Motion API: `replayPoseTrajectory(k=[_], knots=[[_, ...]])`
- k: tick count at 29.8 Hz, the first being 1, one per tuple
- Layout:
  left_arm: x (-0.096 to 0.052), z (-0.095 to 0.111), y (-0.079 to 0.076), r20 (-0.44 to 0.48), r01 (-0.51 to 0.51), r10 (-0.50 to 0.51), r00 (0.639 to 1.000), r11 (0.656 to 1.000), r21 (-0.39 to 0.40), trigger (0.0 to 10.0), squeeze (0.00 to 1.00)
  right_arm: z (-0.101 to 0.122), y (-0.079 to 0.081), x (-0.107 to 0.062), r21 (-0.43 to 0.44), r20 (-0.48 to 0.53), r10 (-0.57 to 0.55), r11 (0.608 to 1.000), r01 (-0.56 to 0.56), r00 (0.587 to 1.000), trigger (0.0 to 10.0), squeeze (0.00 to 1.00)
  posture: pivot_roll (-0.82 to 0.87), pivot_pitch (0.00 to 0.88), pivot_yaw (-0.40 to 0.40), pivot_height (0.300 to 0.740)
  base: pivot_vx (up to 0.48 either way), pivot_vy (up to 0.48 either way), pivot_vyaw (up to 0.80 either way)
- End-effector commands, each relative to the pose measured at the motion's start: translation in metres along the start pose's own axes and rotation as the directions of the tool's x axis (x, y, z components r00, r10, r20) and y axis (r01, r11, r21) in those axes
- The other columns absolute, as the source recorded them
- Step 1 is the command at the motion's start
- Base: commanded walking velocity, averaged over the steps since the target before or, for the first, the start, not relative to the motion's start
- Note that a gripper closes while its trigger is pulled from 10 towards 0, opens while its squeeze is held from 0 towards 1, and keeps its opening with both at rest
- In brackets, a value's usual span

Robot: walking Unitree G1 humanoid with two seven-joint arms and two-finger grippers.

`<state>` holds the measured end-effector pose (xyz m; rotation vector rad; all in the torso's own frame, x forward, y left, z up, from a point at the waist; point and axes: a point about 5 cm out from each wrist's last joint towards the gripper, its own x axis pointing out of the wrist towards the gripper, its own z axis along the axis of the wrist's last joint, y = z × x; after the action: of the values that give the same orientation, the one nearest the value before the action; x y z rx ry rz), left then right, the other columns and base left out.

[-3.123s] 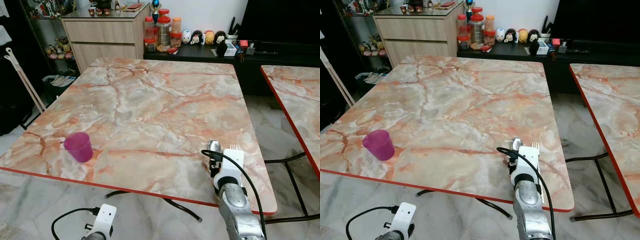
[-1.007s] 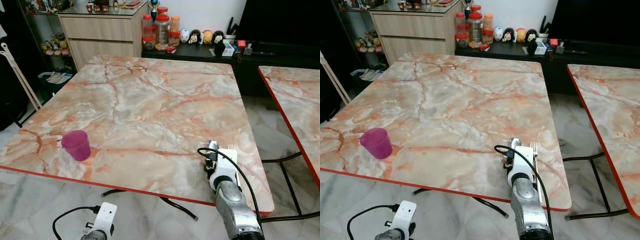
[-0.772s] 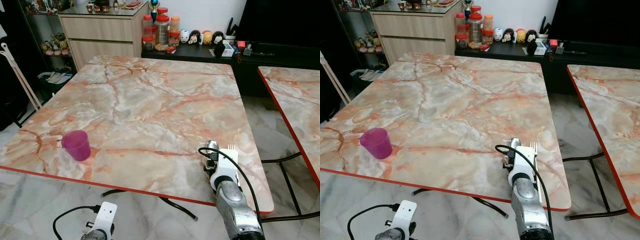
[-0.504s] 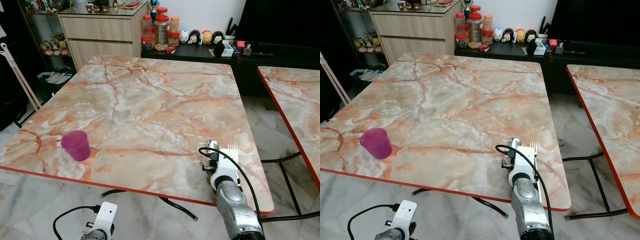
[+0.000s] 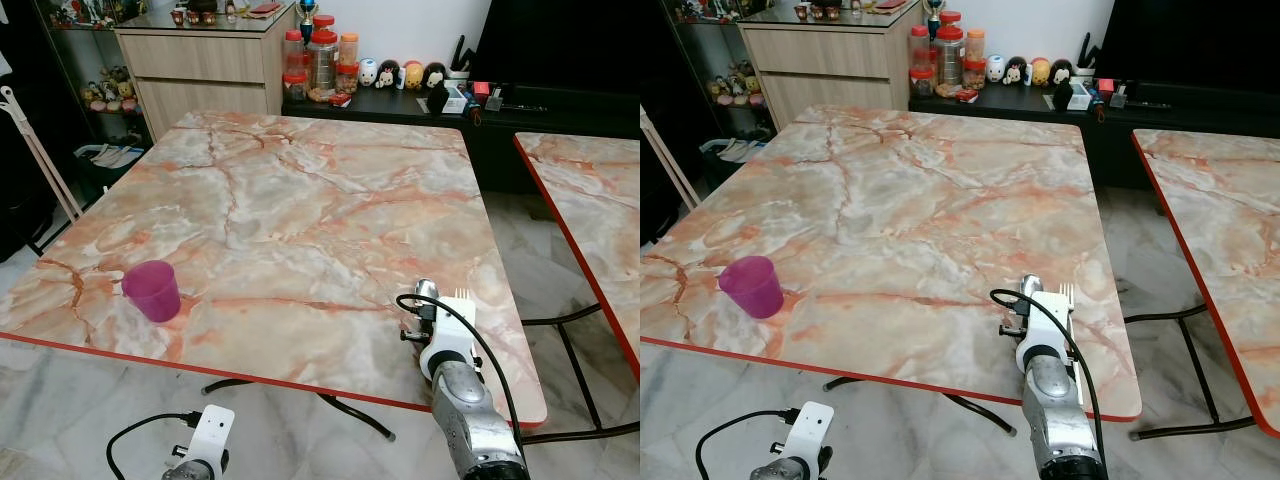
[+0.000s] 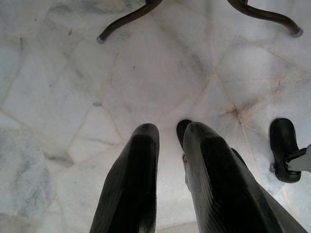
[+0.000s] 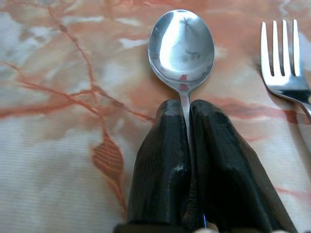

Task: Setting the table

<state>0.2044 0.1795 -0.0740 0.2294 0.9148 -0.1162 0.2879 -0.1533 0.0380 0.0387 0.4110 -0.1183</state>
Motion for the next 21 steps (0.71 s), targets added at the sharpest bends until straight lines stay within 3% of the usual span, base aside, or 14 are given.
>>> replayPoseTrajectory(k=[1, 4, 5, 9, 11, 13, 15, 21], knots=[[0.0, 0.001, 0.0, -0.004, -0.002, 0.002, 1.0, 1.0, -0.006, 10.0, 0.0, 0.009, 0.006, 0.001, -0.001, 0.048, 0.031, 1.0, -0.031, 0.998, 0.0, 0.0, -0.04, 0.0, -0.015, 0.728, 0.0, 0.0, 0.0], [0.0, 0.001, 0.001, -0.001, -0.015, 0.015, 1.0, 1.0, -0.008, 10.0, 0.0, 0.034, 0.015, -0.002, 0.013, 0.189, 0.087, 0.996, -0.092, 0.978, 0.0, 0.0, -0.04, 0.0, -0.013, 0.728, 0.0, 0.0, 0.0], [0.0, 0.001, 0.002, -0.001, -0.025, 0.025, 1.0, 0.999, -0.022, 10.0, 0.0, 0.046, 0.019, -0.004, -0.001, 0.258, 0.11, 0.993, -0.114, 0.96, 10.0, 0.0, -0.04, 0.0, -0.012, 0.728, 0.0, 0.0, 0.0], [0.0, -0.001, 0.003, -0.006, -0.035, 0.035, 0.999, 0.999, -0.038, 10.0, 0.0, 0.062, 0.022, -0.008, -0.008, 0.341, 0.125, 0.992, -0.13, 0.932, 10.0, 0.0, -0.05, 0.0, -0.01, 0.728, 0.0, 0.0, 0.0], [-0.001, -0.004, 0.005, -0.015, -0.049, 0.048, 0.999, 0.997, -0.058, 10.0, 0.0, 0.079, 0.025, -0.016, -0.097, 0.443, 0.156, 0.987, -0.125, 0.883, 10.0, 0.0, -0.05, 0.0, -0.01, 0.728, 0.0, 0.0, 0.0], [-0.001, -0.005, 0.006, -0.018, -0.052, 0.051, 0.999, 0.997, -0.062, 10.0, 0.0, 0.084, 0.026, -0.018, -0.111, 0.468, 0.16, 0.986, -0.123, 0.869, 10.0, 0.0, -0.05, 0.0, -0.008, 0.728, 0.0, 0.0, 0.0], [-0.002, -0.011, 0.007, -0.037, -0.059, 0.057, 0.998, 0.996, -0.06, 10.0, 0.0, 0.103, 0.024, -0.024, -0.109, 0.558, 0.154, 0.988, -0.112, 0.816, 10.0, 0.0, -0.05, 0.0, -0.006, 0.728, 0.0, 0.0, 0.0], [-0.004, -0.019, 0.007, -0.056, -0.067, 0.063, 0.996, 0.996, -0.06, 10.0, 0.0, 0.119, 0.019, -0.028, -0.1, 0.623, 0.13, 0.991, -0.087, 0.771, 10.0, 0.0, -0.05, 0.0, -0.007, 0.728, 0.0, -0.136, 0.0]])
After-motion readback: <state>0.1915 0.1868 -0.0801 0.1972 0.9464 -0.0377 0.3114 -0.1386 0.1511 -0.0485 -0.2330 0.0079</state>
